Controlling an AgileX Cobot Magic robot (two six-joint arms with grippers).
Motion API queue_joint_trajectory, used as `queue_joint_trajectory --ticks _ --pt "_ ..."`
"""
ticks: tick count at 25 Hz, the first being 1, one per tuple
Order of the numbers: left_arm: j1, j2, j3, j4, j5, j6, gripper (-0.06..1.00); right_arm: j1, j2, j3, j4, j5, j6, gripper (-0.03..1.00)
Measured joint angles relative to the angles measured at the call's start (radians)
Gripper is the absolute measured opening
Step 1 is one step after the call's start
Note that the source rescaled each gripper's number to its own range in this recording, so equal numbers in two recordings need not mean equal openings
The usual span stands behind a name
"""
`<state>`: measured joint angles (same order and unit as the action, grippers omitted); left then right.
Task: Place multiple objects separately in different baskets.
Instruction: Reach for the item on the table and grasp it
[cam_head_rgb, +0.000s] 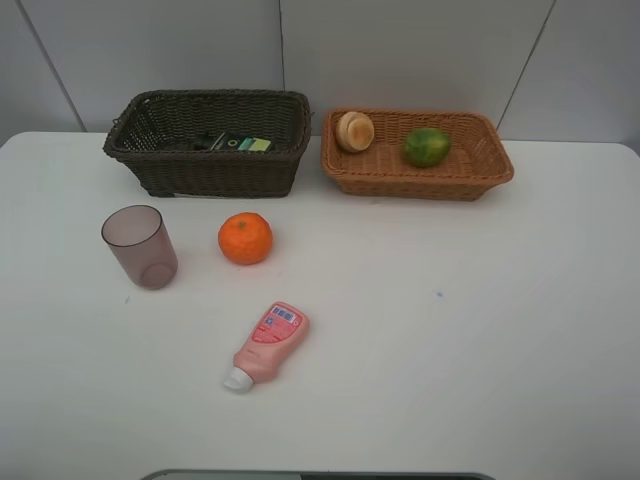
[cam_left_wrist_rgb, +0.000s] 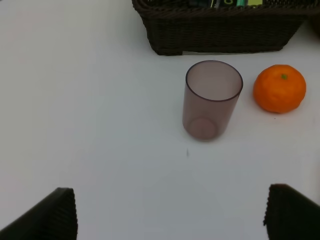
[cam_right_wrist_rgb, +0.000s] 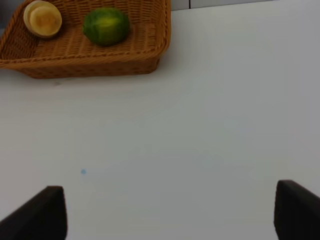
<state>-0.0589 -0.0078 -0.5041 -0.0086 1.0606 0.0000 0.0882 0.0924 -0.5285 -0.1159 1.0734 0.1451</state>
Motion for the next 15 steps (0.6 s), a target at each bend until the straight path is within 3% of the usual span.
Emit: queue_joint_trajectory --ticks 4,10,15 --pt "0.0 0.0 0.0 0.0 0.0 0.0 0.96 -0.009 0.0 0.0 0.0 -0.008 0.0 0.75" --pt "0.0 0.0 0.0 0.0 0.0 0.0 0.96 -0.136 -0.003 0.0 0.0 -0.01 0.0 0.75" --pt "0.0 0.0 0.0 0.0 0.0 0.0 0.96 -0.176 -0.078 0.001 0.0 -0.013 0.0 0.75"
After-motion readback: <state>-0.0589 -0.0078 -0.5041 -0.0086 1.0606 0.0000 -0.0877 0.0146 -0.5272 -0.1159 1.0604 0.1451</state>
